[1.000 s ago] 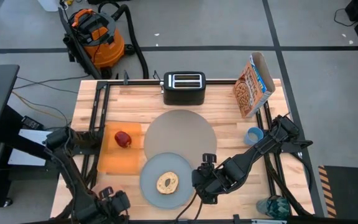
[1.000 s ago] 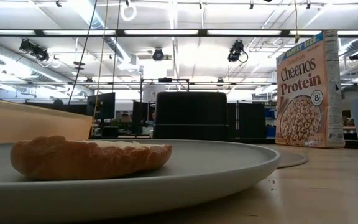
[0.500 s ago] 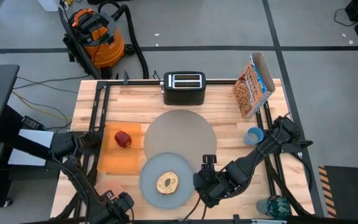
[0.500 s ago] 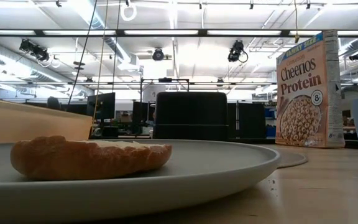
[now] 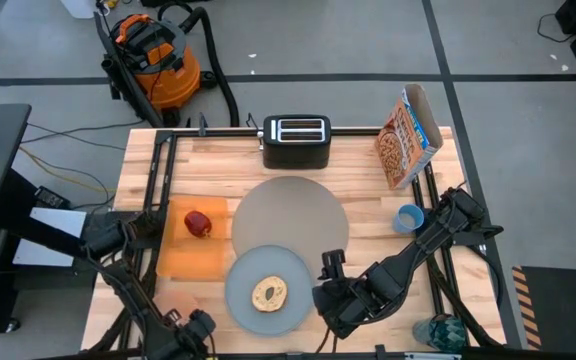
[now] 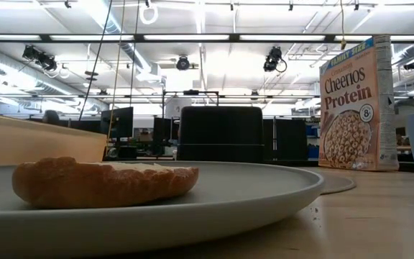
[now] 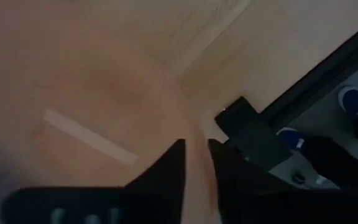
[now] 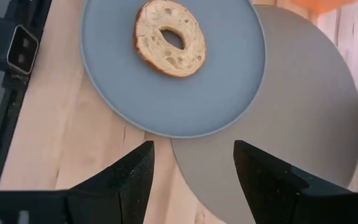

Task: Arrange a breakfast setting
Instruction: Put the peach bowl onto the top right gray placemat

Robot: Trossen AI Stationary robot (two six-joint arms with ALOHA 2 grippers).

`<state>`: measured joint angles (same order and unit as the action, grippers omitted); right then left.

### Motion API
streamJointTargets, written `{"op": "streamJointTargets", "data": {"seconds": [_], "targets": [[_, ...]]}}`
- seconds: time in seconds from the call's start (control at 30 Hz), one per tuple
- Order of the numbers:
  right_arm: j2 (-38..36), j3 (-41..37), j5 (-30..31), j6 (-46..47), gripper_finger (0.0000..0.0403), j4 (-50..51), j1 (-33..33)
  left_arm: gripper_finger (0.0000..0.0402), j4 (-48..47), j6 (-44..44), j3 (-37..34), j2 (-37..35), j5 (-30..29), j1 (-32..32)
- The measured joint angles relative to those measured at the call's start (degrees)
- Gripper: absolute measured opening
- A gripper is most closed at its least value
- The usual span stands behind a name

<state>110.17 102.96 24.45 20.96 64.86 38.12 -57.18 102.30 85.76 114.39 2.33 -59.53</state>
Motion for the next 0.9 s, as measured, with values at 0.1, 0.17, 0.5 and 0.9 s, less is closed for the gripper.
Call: {"op": "streamJointTargets", "data": {"seconds": [0.1, 0.17, 0.5, 0.9], "targets": [[0.0, 0.0, 0.0, -2.4, 0.0227, 0.1, 0.0, 0.0017, 0.6, 0.6, 0.0, 0.0, 0.9, 0.0], [-0.2, 0.0, 0.0, -4.3, 0.0227, 0.5, -0.1, 0.0013, 0.5, 0.9, 0.3, 0.0, 1.9, 0.0], [-3.6, 0.0, 0.0, -9.3, 0.0227, 1.4, 0.0, 0.0014, -2.5, 0.6, 9.3, 0.0, 1.5, 0.5], [-5.4, 0.0, -3.8, -5.6, 0.0227, 0.4, 3.3, 0.0014, -16.2, -8.2, 27.7, 0.0, -4.9, 4.6]]}}
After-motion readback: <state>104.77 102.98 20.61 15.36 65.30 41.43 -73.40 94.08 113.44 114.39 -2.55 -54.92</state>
